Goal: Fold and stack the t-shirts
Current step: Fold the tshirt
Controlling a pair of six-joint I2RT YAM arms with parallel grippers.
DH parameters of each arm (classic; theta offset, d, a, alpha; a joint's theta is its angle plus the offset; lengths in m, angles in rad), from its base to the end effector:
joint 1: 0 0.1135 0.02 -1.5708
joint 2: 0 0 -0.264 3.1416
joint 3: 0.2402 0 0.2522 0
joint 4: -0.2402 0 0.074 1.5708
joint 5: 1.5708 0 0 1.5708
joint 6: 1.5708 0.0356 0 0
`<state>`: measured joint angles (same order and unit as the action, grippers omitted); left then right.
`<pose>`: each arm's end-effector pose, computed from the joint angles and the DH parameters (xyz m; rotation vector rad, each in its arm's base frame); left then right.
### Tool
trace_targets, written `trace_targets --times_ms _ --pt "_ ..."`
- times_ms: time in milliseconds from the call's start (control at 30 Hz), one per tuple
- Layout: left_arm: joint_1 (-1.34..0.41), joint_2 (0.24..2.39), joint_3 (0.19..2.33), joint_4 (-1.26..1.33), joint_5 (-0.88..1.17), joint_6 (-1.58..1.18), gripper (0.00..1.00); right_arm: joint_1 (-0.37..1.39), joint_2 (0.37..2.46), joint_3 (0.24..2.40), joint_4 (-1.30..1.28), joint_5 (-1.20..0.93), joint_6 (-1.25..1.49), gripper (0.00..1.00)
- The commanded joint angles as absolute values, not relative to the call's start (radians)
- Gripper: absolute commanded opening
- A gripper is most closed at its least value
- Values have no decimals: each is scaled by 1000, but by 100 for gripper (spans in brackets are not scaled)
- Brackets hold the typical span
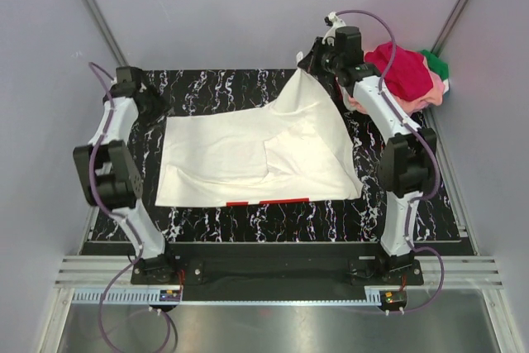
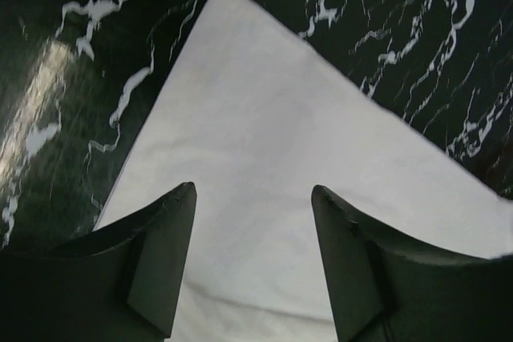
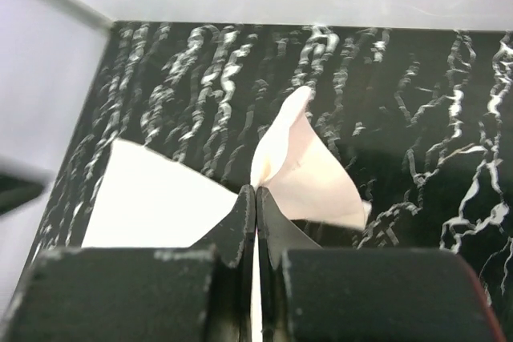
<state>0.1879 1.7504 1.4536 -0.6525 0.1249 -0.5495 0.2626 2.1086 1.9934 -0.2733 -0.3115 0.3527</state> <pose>0.3767 0.0671 0.2701 -0.8663 2.3836 -0.3024 0.4852 0.1417 0.3308 -0.1203 2.0036 0.7044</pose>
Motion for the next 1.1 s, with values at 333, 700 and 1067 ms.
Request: trace_targets --times_ms 333,700,1067 --pt "196 2370 2018 -704 97 -606 63 305 1847 1674 -226 -298 287 0" --pt "160 2441 2119 -758 49 -626 62 304 1812 1623 -229 -281 278 0" --pt "127 2350 1951 -713 2 -611 34 304 1787 1592 -230 -267 276 0"
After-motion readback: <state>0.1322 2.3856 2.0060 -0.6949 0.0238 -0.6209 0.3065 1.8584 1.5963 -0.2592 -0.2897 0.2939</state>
